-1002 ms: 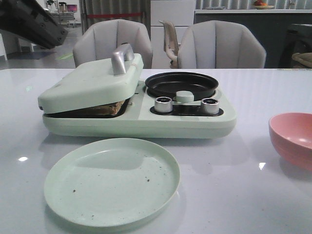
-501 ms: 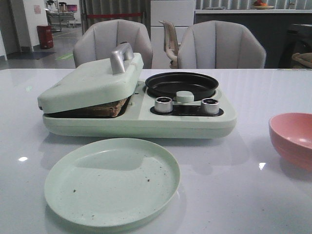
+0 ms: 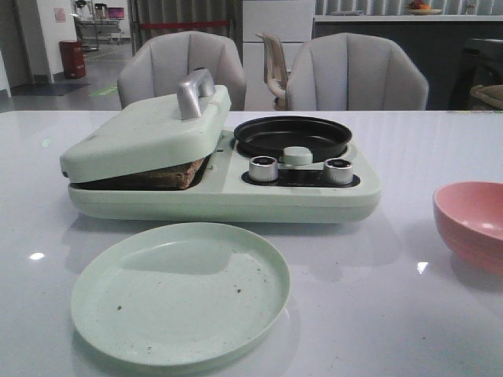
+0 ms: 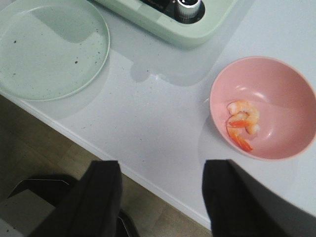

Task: Make breakfast with bread and shrimp
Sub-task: 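Grasp the rim of the pink shrimp bowl with the right gripper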

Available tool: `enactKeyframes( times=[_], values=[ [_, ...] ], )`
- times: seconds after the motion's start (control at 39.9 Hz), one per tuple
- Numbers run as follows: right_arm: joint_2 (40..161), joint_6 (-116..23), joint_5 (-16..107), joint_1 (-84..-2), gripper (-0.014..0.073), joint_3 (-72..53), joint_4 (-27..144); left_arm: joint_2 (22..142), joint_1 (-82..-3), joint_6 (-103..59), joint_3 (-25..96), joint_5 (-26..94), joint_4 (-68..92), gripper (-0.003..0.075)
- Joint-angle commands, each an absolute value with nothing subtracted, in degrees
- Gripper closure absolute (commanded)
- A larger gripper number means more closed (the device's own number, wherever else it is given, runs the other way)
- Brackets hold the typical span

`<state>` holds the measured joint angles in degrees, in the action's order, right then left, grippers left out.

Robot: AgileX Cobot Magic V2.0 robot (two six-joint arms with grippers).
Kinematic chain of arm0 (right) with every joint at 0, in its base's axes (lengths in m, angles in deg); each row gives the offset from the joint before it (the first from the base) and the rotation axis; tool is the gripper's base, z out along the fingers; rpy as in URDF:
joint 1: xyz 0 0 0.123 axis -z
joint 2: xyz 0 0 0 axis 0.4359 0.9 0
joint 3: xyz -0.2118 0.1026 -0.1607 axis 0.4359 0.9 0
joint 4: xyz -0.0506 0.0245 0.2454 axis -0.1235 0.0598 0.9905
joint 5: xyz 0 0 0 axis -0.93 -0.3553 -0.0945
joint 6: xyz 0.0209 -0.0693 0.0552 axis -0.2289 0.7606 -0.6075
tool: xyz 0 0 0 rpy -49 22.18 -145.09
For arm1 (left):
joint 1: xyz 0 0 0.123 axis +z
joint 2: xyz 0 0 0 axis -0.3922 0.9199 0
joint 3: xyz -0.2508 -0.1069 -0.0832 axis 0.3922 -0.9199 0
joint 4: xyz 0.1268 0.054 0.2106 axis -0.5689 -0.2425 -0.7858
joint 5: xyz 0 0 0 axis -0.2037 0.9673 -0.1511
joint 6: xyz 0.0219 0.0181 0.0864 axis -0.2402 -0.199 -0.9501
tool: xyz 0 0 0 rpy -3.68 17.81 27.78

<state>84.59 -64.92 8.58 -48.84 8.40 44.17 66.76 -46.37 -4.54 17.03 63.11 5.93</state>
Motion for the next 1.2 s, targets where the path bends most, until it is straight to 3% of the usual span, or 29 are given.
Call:
enactKeyframes(
  times=[0.0,0.28,0.68,0.9,1.18],
  values=[
    [84.28,-64.92,13.54,-48.76,0.0114,6.85,44.28,66.49,-46.85,-3.97,18.5,59.82,6.99,0.0619],
    [91.07,-66.63,11.84,-47.0,0.012,4.73,41.06,66.49,-46.85,-3.97,18.5,59.82,6.99,0.0619],
    [108.8,-66.77,7.97,-26.86,0.012,-4.77,41.02,66.49,-46.85,-3.97,18.5,59.82,6.99,0.0619],
    [118.48,-66.71,12.69,-20.09,0.012,-7.54,39.55,66.49,-46.85,-3.97,18.5,59.82,6.99,0.0619],
    [128.5,-66.71,21.43,-19.54,0.012,-7.68,36.29,66.49,-46.85,-3.97,18.5,59.82,6.99,0.0619]
  ],
)
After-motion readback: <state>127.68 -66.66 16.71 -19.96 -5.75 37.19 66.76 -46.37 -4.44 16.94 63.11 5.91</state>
